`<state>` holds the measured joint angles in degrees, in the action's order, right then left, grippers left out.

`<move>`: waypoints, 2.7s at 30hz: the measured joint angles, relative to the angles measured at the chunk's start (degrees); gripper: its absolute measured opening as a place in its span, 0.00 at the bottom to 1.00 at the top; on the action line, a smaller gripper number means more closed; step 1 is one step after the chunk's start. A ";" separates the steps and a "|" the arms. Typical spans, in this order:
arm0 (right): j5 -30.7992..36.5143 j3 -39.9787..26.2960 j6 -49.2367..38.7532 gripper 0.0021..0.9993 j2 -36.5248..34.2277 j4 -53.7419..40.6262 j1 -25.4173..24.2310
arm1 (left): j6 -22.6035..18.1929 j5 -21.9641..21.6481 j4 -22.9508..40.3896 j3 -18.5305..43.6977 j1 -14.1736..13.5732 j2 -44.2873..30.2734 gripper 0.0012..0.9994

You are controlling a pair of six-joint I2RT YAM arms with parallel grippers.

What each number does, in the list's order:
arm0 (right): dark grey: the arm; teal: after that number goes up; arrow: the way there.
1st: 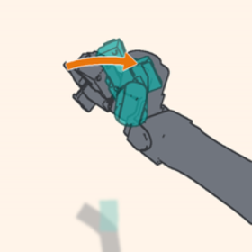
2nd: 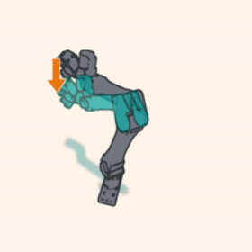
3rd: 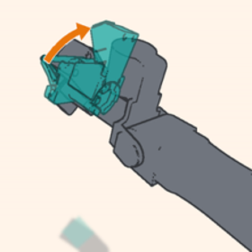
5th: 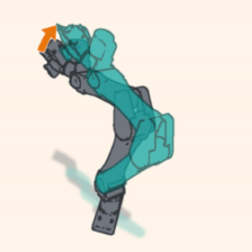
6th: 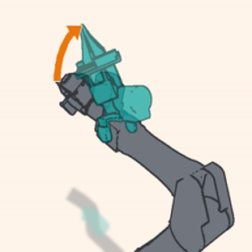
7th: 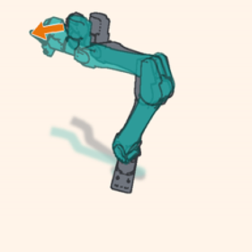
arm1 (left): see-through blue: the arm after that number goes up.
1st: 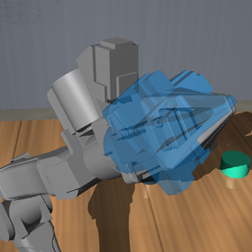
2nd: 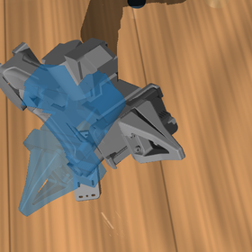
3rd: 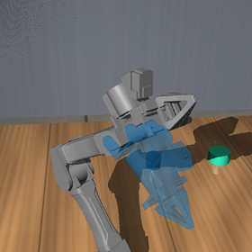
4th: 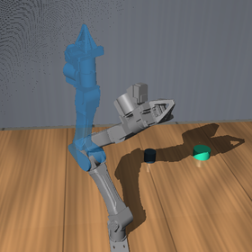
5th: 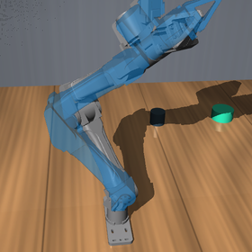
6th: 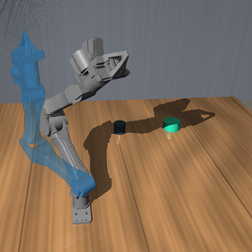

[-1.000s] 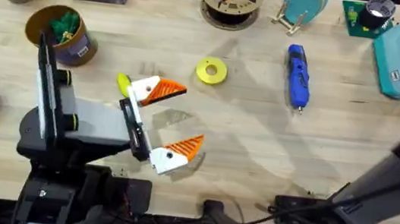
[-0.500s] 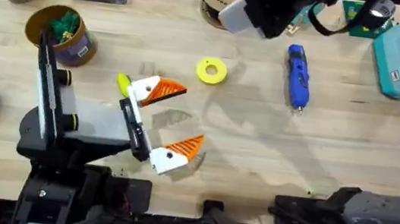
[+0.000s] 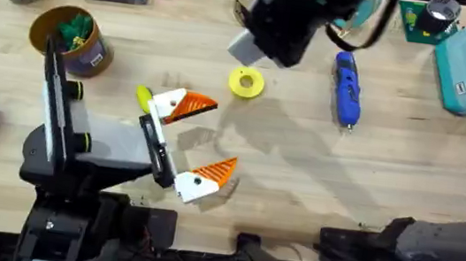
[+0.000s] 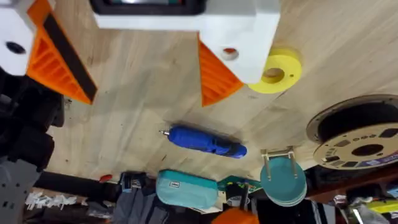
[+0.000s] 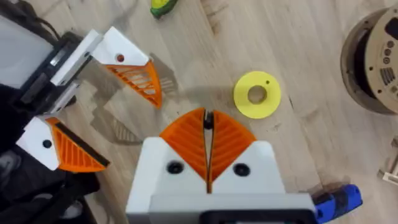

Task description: Pick up the gripper from the table and insert it into the empty holder that is missing its gripper. Then pick up a screw, insert it into the mounting hole, and use the screwdriver to tighten it. Finally, clean up the table by picking up the vegetable and placing it into the bucket.

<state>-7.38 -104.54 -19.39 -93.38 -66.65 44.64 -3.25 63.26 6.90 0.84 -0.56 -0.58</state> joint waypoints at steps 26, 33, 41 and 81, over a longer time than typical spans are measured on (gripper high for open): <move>-1.16 -10.94 -12.37 0.00 -10.22 -3.67 10.48 | 0.00 0.00 0.00 0.00 0.00 0.02 0.99; -1.73 -10.94 -15.97 0.00 -10.22 -3.96 11.39 | 0.00 0.02 0.00 0.00 0.00 0.00 0.99; -1.90 -10.96 -17.95 0.00 -10.22 -5.12 11.81 | 0.00 0.00 0.00 0.00 0.00 0.00 0.99; -1.95 -11.25 -18.37 0.00 -13.10 -5.14 14.17 | 0.00 0.01 0.01 0.00 0.00 0.00 0.99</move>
<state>-9.32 -115.79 -37.76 -106.48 -71.79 58.81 -3.25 63.28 6.90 0.84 -0.56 -0.58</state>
